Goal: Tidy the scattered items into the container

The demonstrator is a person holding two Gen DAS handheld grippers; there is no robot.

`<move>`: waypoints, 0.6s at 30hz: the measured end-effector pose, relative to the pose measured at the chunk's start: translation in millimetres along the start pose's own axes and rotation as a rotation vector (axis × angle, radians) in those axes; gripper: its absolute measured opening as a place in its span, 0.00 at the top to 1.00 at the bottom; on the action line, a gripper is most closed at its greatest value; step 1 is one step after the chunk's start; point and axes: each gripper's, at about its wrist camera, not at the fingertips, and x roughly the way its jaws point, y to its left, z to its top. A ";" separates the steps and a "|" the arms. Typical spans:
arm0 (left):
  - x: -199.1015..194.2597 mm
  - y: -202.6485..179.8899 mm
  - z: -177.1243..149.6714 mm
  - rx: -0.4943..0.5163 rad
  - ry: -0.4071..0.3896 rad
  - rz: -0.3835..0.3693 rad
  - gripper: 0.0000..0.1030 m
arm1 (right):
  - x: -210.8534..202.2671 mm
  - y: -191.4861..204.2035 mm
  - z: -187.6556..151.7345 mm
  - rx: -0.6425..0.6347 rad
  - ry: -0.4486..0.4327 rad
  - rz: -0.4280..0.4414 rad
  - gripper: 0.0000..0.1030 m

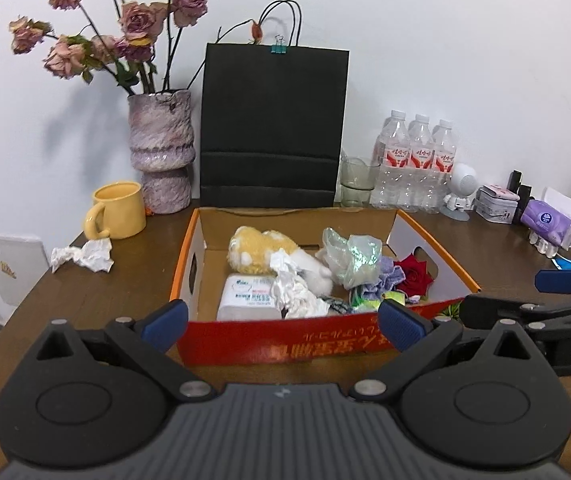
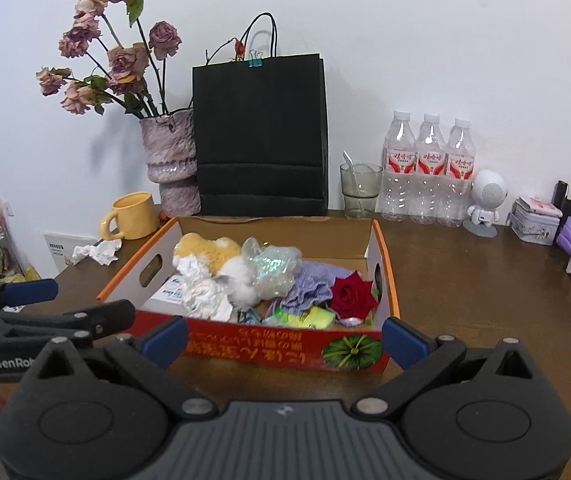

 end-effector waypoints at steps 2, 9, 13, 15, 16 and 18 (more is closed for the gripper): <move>-5.3 1.4 -1.2 -0.015 0.003 0.001 0.00 | -4.9 3.3 -2.8 -0.008 0.001 -0.002 0.00; -22.5 0.8 -1.4 -0.023 -0.018 0.018 0.00 | -20.9 10.1 -8.4 -0.020 -0.012 -0.004 0.00; -26.8 -1.7 -2.8 -0.013 -0.014 0.031 0.00 | -26.0 11.4 -10.9 -0.024 -0.011 -0.011 0.00; -28.6 -2.8 -3.7 -0.008 -0.015 0.034 0.00 | -27.7 10.8 -12.1 -0.024 -0.010 -0.013 0.00; -29.0 -3.3 -4.1 -0.007 -0.014 0.036 0.00 | -28.2 10.4 -12.6 -0.023 -0.009 -0.014 0.00; -29.2 -4.2 -5.0 -0.006 -0.011 0.037 0.00 | -29.2 10.1 -13.5 -0.023 -0.008 -0.014 0.00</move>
